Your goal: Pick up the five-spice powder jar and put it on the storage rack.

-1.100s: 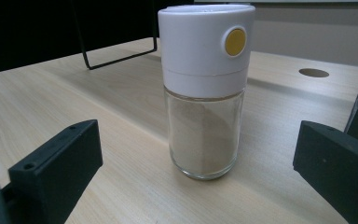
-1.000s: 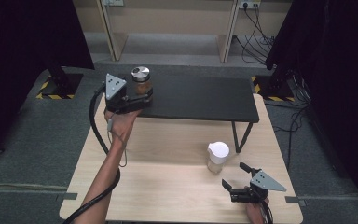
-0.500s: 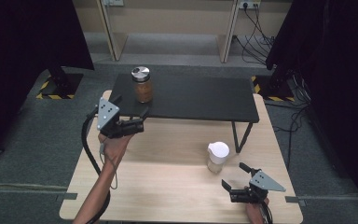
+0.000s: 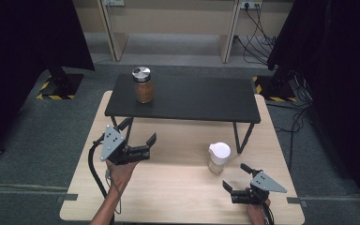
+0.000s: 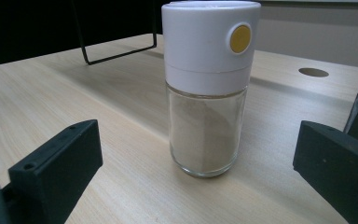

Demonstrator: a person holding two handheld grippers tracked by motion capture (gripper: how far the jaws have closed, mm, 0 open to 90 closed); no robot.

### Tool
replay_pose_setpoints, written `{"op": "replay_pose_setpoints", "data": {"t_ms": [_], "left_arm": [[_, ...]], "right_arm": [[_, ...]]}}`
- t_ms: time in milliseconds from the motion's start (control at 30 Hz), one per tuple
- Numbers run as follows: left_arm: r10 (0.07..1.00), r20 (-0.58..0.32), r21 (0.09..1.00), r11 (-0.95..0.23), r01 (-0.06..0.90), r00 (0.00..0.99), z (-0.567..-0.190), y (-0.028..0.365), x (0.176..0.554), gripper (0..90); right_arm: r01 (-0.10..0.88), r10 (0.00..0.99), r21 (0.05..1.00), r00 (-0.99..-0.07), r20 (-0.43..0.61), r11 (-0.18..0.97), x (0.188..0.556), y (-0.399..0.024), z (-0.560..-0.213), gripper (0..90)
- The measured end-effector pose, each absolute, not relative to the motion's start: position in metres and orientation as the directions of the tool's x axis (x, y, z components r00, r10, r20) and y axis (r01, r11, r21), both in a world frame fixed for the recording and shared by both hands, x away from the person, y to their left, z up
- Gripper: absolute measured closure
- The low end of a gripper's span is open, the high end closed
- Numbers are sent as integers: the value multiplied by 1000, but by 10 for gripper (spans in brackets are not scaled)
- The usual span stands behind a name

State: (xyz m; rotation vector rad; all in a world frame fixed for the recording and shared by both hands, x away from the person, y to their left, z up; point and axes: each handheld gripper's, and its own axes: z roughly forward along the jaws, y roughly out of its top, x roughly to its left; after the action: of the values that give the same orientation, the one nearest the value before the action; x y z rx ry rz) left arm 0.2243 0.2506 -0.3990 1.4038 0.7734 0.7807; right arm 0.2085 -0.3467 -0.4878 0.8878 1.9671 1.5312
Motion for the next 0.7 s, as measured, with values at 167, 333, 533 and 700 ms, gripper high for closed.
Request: {"op": "replay_pose_setpoints", "data": {"t_ms": [167,333,533,700], "left_arm": [[837,-9,1000,19,-12,547,-414,252,215,1],[832,-43,999,45,10,554,-432,257,205,1],[827,-80,996,80,25,557,-454,268,195,2],[831,-75,997,66,36,552,-469,274,190,0]], "right_arm": [[193,744,968,-668,9,161,208,-346,-488,12],[192,743,968,-669,7,164,208,-346,-487,11],[192,744,968,-668,6,164,208,-346,-487,11],[191,744,967,-668,4,167,208,-345,-487,12]]}}
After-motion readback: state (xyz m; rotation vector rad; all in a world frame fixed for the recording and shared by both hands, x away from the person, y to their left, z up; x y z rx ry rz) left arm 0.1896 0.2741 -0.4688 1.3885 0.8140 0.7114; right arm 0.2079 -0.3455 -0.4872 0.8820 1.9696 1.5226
